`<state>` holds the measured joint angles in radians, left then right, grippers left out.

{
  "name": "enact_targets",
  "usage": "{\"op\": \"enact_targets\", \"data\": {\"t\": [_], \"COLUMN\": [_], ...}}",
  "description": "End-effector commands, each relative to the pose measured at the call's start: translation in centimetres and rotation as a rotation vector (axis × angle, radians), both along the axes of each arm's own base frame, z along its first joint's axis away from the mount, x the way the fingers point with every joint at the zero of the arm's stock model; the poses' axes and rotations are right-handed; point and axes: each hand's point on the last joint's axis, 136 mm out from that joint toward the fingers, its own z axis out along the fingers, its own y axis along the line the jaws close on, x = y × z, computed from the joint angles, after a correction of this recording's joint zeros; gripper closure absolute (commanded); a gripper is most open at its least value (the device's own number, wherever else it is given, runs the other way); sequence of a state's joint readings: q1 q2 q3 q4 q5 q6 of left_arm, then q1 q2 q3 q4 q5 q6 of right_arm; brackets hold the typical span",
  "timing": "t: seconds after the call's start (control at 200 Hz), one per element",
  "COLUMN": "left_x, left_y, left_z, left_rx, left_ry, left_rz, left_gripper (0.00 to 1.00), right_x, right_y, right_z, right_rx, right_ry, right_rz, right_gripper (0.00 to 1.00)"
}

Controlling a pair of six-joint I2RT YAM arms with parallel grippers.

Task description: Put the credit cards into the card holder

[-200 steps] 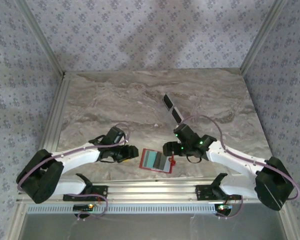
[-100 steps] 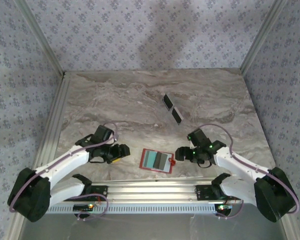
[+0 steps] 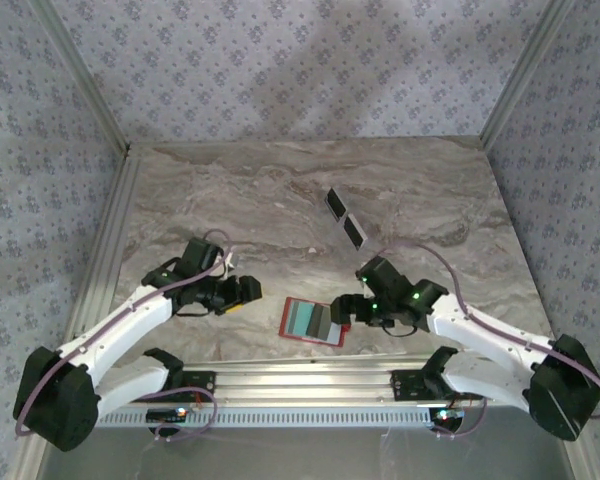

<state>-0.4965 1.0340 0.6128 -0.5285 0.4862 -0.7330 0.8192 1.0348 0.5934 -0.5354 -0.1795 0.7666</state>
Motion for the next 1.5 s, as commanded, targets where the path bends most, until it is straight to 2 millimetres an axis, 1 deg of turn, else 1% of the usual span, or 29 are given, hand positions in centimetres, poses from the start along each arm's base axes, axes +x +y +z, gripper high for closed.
{"op": "enact_targets", "data": {"t": [0.0,0.025,0.165,0.225,0.37,0.445,0.79,0.85,0.945,0.96,1.085,1.29,1.44,1.5], "left_x": [-0.1,0.0,0.4,0.7,1.2,1.3,1.2,1.2,1.1,1.1,1.1,1.0,1.0,1.0], "left_y": [0.2,0.3,0.9,1.2,1.5,1.4,1.5,1.5,1.5,1.5,1.5,1.4,1.3,1.3], "left_z": [0.4,0.3,0.3,0.5,1.0,0.9,0.4,0.3,0.2,0.2,0.1,-0.1,-0.2,-0.2], "left_rx": [0.019,0.026,0.058,0.073,0.087,0.086,0.098,0.096,0.099,0.097,0.098,0.1,0.098,0.096], "left_ry": [-0.002,0.002,-0.006,-0.021,-0.045,-0.044,-0.035,-0.037,-0.035,-0.035,-0.033,-0.027,-0.02,-0.02], "left_rz": [-0.012,-0.007,0.027,0.041,0.051,0.049,0.036,0.037,0.035,0.034,0.028,0.021,0.017,0.016], "left_gripper": [0.32,0.32,0.32,0.31,0.3,0.3,0.3,0.3,0.3,0.3,0.3,0.3,0.3,0.3], "right_x": [0.5,0.5,0.6,0.7,0.6,0.5,0.1,-0.1,0.0,-0.3,-0.7,-0.8,-0.8,-0.8], "right_y": [-0.1,0.2,1.6,1.9,3.8,4.5,5.1,5.2,5.5,5.0,4.3,4.1,4.5,4.5], "right_z": [0.1,0.1,0.2,-0.1,-0.4,-1.1,-4.4,-4.7,-4.6,-4.8,-5.5,-6.2,-5.8,-5.5], "right_rx": [-0.087,-0.094,-0.167,-0.206,-0.254,-0.285,-0.381,-0.387,-0.399,-0.423,-0.46,-0.484,-0.465,-0.461], "right_ry": [-0.024,-0.031,-0.092,-0.105,-0.136,-0.13,-0.061,-0.056,-0.069,-0.06,-0.037,-0.03,-0.046,-0.051], "right_rz": [-0.086,-0.089,-0.095,-0.104,-0.076,-0.061,-0.017,-0.012,-0.006,-0.002,0.006,0.015,0.033,0.04], "right_gripper": [0.01,0.0,0.0,0.0,0.0,0.0,0.0,0.03,0.06,0.06,0.1,0.14,0.28,0.32]}}
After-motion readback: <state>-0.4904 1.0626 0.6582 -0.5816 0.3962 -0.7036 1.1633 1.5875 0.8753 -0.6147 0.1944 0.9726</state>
